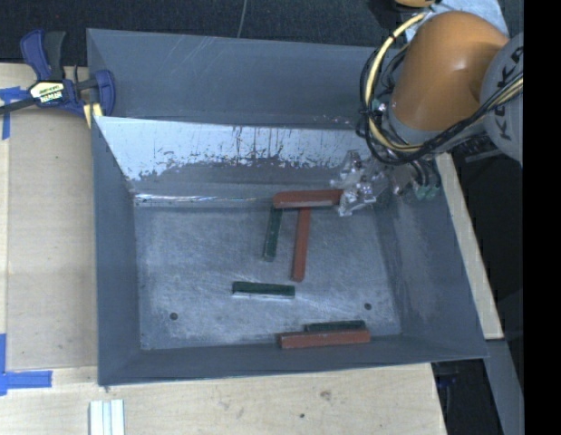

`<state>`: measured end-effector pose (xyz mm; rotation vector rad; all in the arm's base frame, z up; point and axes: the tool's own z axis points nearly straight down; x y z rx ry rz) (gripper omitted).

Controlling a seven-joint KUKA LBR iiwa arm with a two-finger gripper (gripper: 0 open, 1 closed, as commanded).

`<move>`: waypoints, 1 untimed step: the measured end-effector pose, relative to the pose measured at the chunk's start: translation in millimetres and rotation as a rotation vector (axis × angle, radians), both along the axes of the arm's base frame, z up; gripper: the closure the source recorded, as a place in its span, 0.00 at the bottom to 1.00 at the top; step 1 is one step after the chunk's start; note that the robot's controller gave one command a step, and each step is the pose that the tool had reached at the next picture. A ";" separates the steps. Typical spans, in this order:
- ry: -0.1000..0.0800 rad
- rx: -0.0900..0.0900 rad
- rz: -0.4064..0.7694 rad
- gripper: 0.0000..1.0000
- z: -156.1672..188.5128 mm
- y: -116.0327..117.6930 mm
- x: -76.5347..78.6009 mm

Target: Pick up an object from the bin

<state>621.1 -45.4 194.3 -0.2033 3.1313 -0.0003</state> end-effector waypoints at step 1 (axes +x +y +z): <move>0.006 0.001 0.086 1.00 24.6 -9.2 -5.0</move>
Offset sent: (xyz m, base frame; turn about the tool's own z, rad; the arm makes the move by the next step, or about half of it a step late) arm -0.0199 -0.0198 0.1273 -0.3061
